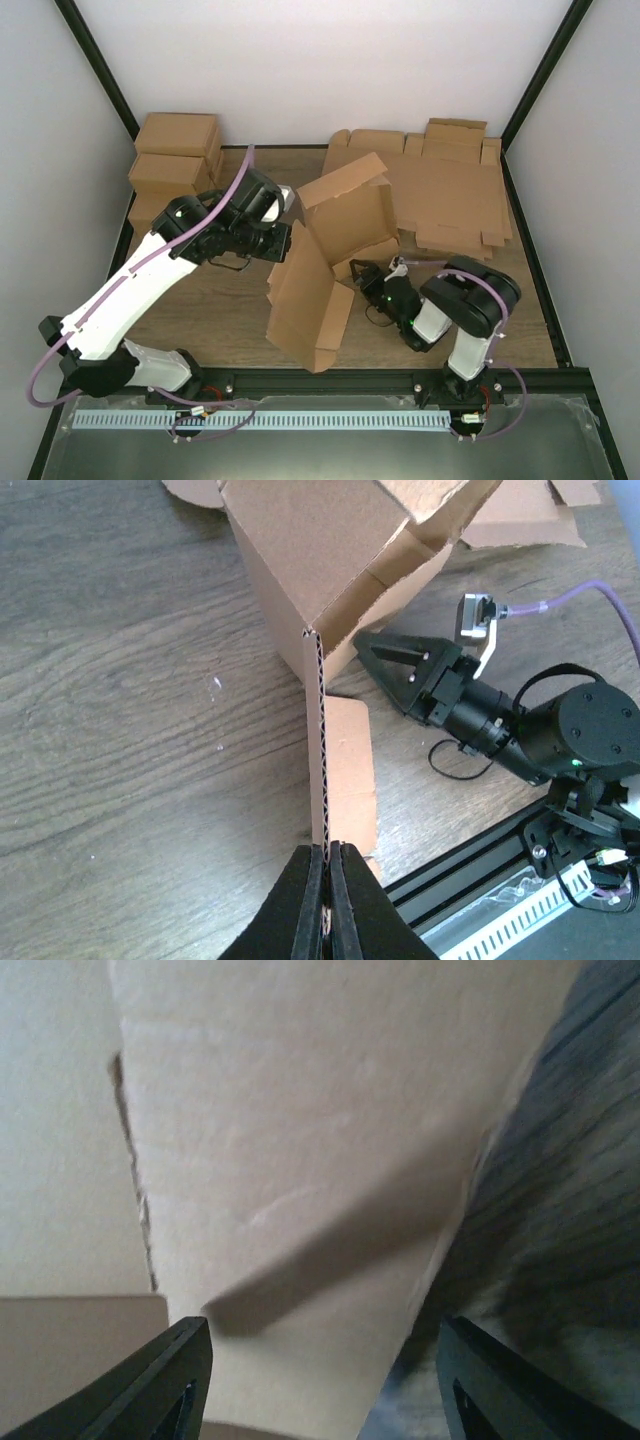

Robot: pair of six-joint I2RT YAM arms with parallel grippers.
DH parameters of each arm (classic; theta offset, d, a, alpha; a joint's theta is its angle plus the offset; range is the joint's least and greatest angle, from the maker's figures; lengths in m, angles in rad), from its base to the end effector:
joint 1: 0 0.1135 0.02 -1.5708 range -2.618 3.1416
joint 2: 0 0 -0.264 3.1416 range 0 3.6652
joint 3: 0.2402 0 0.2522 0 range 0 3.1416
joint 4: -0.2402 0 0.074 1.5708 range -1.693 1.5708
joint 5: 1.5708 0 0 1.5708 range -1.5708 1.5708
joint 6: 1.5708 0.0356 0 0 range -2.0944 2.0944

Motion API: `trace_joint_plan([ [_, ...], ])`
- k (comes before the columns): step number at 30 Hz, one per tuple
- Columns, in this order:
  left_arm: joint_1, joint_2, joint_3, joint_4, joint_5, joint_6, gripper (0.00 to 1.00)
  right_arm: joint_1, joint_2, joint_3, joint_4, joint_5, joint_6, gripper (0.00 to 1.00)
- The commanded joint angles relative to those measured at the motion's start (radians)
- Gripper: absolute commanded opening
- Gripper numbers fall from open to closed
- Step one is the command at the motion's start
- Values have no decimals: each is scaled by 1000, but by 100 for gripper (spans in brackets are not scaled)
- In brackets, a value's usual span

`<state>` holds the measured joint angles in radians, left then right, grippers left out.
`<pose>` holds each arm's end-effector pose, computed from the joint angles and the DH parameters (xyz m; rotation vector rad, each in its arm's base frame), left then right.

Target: Fold the paper box

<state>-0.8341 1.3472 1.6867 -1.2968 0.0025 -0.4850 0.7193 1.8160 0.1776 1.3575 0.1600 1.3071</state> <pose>0.1582 -0.1745 0.4195 0.4546 2.5721 -0.5095 0.1785 0.1488 0.0909 0.7096 1.9192 1.2171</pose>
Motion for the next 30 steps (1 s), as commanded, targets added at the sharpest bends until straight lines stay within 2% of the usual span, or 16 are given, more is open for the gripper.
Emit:
trace_joint_plan([
  [1,-4,28,77,-22,-17,44,4,28,-120,-22,-195,3,26,64],
  [5,-5,52,110,-56,-12,70,4,34,-253,-66,-331,-8,15,66],
  [10,-4,81,127,-113,-1,106,4,34,-418,-84,-585,-68,-98,68],
  [14,-4,86,119,-114,11,114,4,34,-549,-110,-739,-118,-189,75],
  [18,-5,101,123,-114,11,117,4,34,-725,-128,-930,-140,-270,77],
  [25,-5,135,124,-102,15,131,4,34,-1135,-75,-1354,-104,-403,83],
  [30,-4,160,134,-106,10,139,4,32,-1318,18,-1564,-106,-451,83],
])
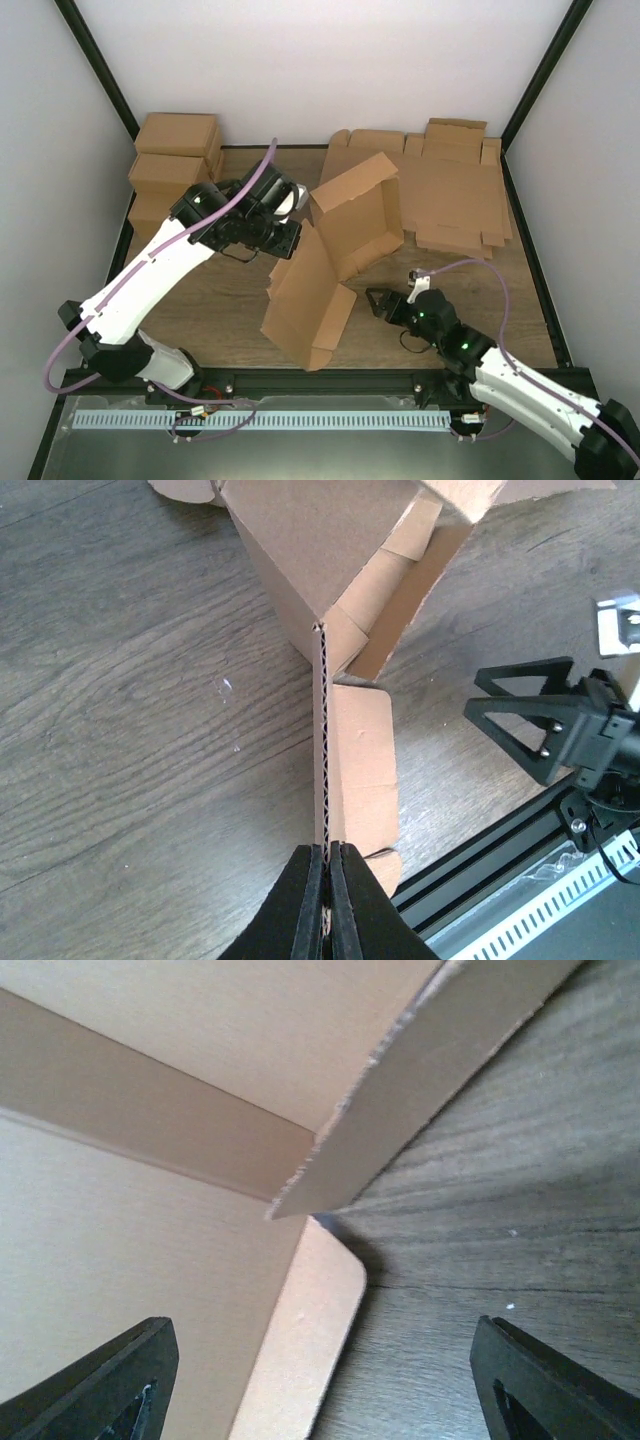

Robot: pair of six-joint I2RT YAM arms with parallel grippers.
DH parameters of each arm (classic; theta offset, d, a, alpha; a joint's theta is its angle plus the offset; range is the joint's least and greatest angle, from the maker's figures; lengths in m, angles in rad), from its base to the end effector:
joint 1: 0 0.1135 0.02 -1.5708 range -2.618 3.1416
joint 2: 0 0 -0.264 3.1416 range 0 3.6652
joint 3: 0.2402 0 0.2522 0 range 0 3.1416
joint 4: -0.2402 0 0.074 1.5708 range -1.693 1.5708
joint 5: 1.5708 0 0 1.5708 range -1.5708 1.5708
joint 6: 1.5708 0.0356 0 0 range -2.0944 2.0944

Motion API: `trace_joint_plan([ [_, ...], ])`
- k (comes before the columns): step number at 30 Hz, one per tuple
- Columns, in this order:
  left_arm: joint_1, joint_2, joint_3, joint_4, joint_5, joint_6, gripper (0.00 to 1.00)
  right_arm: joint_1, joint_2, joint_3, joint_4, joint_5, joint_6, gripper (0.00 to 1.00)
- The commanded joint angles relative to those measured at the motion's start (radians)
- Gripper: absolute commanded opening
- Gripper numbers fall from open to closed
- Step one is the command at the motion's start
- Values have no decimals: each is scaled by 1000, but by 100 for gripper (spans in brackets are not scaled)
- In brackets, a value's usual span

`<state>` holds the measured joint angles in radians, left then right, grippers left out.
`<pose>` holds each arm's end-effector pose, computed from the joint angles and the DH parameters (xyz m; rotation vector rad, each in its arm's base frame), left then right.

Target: Fold the paper box

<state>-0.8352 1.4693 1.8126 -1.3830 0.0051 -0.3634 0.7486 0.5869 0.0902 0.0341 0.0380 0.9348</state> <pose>0.1738 -0.1923 0.4206 0.6271 2.6009 -0.4161 0.1051 0.0958 0.1468 0.2292 2.1773 0.9825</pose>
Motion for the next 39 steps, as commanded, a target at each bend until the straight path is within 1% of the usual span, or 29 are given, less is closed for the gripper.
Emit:
trace_joint_plan([
  [1,-4,42,12,-19,9,20,4,1,-91,131,-272,17,-97,83],
  [3,-4,49,22,-22,5,26,4,-11,-53,202,-318,10,-150,83],
  [5,-4,57,33,-27,3,31,4,-48,37,286,-347,-32,-222,83],
  [8,-3,64,39,-28,9,35,4,-144,179,430,-390,-110,-323,83],
  [11,-4,66,39,-28,10,38,4,-251,234,535,-358,-197,-371,81],
  [16,-4,70,44,-28,7,43,4,-453,304,702,-328,-337,-381,79],
  [19,-4,75,48,-27,5,48,4,-604,365,769,-314,-457,-365,77],
  [22,-4,80,48,-27,5,53,4,-708,425,824,-276,-554,-330,75],
  [25,-3,82,48,-23,11,53,4,-732,501,882,-225,-603,-311,75],
  [28,-4,86,47,-18,13,53,4,-732,608,970,-223,-675,-314,77],
  [30,-4,88,48,-17,17,53,4,-733,659,1017,-216,-692,-303,78],
  [32,-4,89,48,-16,18,53,4,-733,673,1047,-190,-696,-295,81],
  [35,-3,91,47,-15,16,54,4,-733,682,1103,-182,-689,-323,98],
  [36,-4,92,47,-14,16,54,4,-733,687,1128,-191,-681,-336,100],
  [39,-4,93,47,-12,18,55,4,-733,708,1202,-231,-659,-371,100],
])
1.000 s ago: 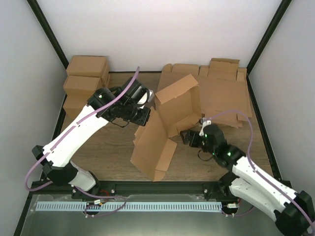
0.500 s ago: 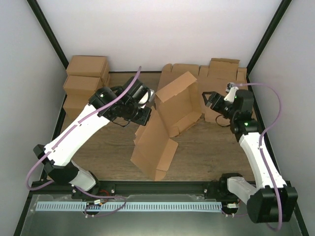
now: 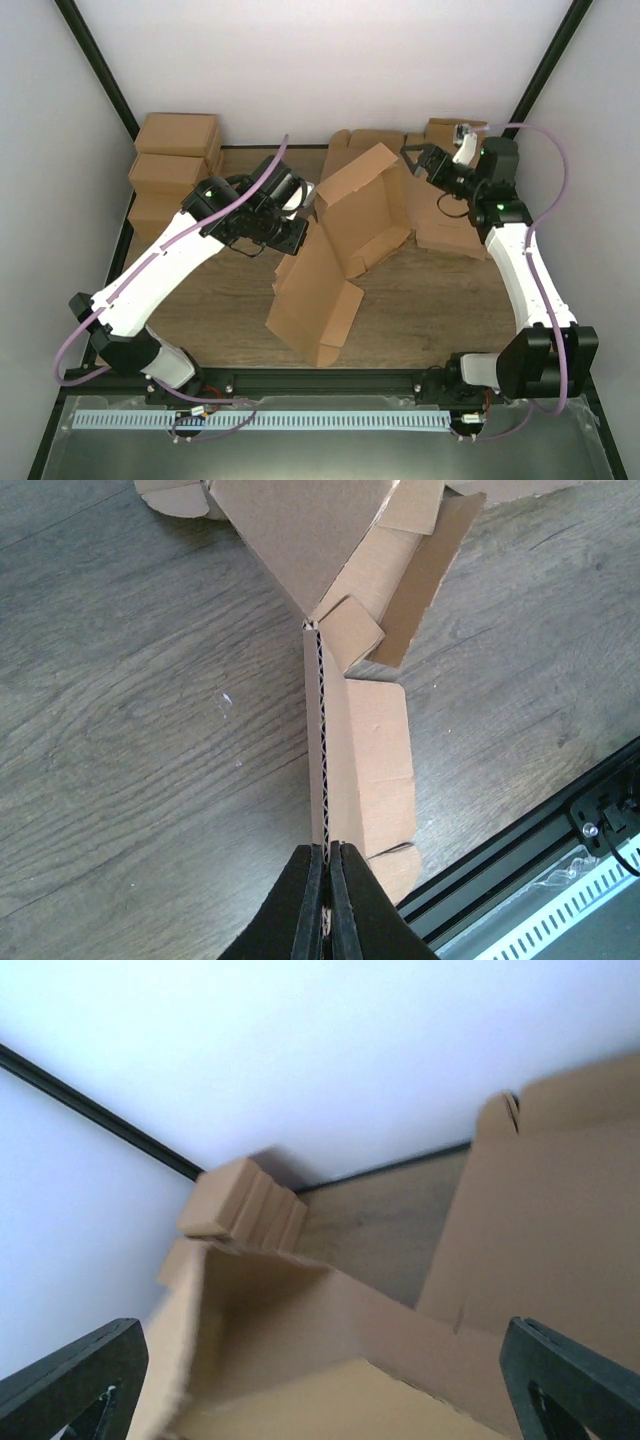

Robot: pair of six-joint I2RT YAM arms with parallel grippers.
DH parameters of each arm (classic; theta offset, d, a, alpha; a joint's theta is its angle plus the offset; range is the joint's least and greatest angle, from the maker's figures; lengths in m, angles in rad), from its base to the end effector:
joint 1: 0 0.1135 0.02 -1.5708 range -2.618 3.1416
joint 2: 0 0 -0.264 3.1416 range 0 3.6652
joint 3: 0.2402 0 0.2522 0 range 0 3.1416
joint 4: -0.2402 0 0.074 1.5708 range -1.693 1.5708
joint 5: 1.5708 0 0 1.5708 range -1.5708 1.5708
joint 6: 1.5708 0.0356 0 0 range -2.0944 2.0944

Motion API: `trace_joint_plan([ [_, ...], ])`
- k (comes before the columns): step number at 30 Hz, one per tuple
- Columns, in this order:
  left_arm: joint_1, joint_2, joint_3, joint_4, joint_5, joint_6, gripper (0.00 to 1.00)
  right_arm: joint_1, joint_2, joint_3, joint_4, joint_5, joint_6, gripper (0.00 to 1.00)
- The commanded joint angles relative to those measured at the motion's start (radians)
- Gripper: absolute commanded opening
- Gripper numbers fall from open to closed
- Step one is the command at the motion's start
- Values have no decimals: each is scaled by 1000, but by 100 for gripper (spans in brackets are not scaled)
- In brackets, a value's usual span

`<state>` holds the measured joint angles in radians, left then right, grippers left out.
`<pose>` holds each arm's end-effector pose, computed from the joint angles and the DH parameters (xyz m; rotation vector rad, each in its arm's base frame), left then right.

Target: Fold the paper box

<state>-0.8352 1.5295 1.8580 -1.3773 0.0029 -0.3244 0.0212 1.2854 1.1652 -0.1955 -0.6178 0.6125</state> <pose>0.1853 -0.2049 0.4181 0.6778 2.5918 -0.3953 0.2935 0.0268 0.3650 0.1331 1.9483 1.0069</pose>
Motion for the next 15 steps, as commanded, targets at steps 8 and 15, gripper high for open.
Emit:
trace_joint_plan([
  [8,-4,35,-4,-13,21,15,4,64,121,325,-183,59,-172,100],
  [15,-4,41,-3,-9,25,13,4,125,166,358,-238,76,-248,100],
])
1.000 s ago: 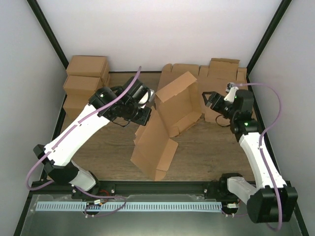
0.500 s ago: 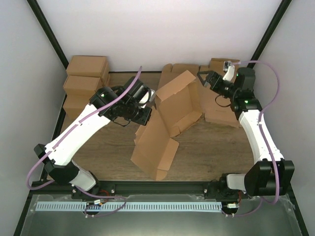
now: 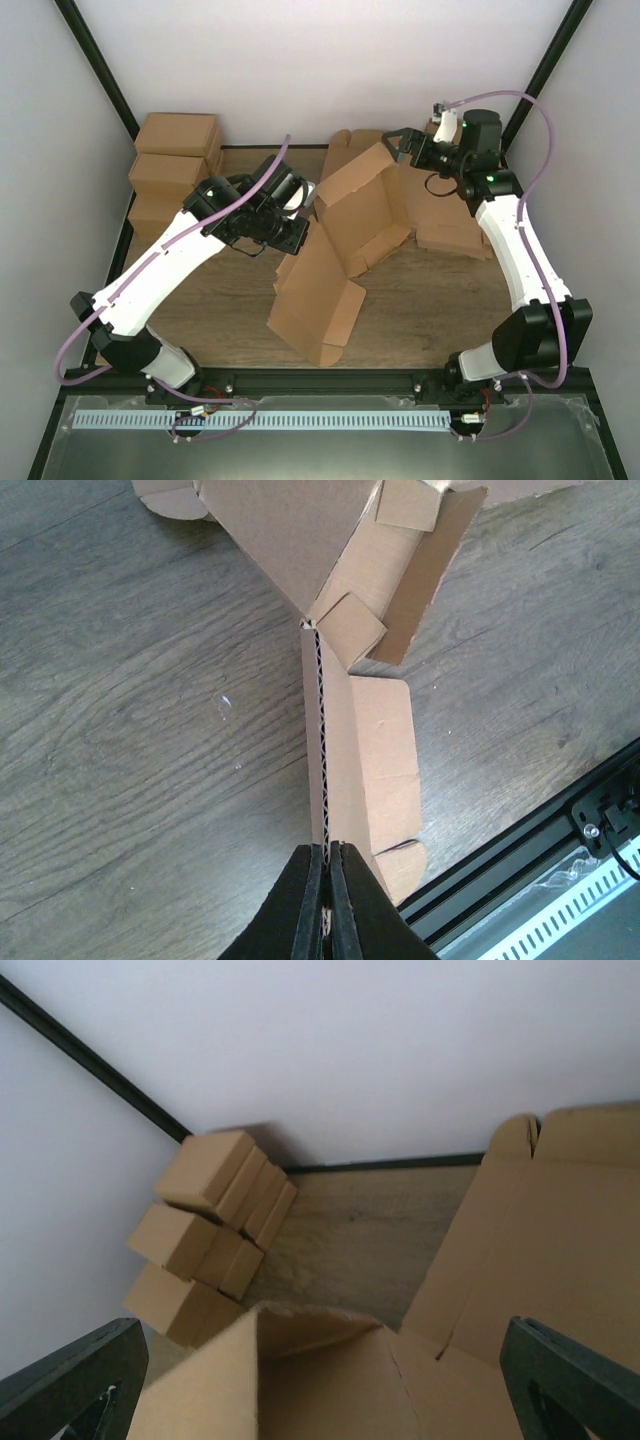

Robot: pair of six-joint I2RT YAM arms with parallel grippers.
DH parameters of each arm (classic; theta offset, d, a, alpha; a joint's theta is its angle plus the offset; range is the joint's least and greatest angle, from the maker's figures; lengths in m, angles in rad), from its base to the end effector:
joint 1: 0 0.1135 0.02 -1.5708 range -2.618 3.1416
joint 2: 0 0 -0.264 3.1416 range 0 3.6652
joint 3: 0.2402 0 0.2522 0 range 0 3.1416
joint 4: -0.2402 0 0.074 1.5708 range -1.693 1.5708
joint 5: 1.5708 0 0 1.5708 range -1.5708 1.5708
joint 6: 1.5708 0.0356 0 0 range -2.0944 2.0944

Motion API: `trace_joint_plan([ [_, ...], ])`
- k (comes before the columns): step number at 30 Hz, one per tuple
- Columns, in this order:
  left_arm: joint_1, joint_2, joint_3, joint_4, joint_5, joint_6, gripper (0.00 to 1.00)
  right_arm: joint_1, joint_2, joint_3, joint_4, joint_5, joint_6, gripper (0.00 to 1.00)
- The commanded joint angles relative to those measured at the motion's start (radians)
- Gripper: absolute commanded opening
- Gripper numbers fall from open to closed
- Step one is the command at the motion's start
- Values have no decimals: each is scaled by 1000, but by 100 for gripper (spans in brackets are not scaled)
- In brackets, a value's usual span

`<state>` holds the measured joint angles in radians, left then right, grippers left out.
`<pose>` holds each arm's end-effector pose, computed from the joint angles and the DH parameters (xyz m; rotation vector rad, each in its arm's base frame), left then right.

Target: Fold the paper box

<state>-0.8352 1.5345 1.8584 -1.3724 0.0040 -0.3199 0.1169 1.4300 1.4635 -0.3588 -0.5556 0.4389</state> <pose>0.1866 -0.2064 0.4172 0.6840 2.5899 -0.3953 0.3201 0.0565 0.4097 -0.0797 1.9451 0.8987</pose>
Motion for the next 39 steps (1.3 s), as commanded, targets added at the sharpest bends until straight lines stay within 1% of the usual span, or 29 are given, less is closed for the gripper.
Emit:
trace_joint_plan([
  [1,-4,36,-4,-13,25,8,4,38,30,71,-87,11,-88,100],
  [4,-4,36,-2,-11,28,7,4,61,51,91,-123,21,-106,100],
  [7,-4,33,-4,-8,28,5,4,62,43,69,-129,29,-100,98],
  [12,-3,22,-16,7,30,1,4,63,-25,-71,-61,12,-74,96],
  [16,-3,10,-24,27,32,-2,4,62,-93,-206,17,-5,-43,91],
  [20,-4,-4,-29,55,38,-4,6,62,-139,-286,56,-15,-18,87],
  [25,-4,-24,-43,98,65,-7,7,62,-163,-332,56,-26,-7,84],
  [32,-3,-51,-59,154,101,-7,7,62,-215,-391,74,1,-8,80],
  [39,-4,-71,-53,183,176,1,7,62,-279,-455,80,-10,18,76],
])
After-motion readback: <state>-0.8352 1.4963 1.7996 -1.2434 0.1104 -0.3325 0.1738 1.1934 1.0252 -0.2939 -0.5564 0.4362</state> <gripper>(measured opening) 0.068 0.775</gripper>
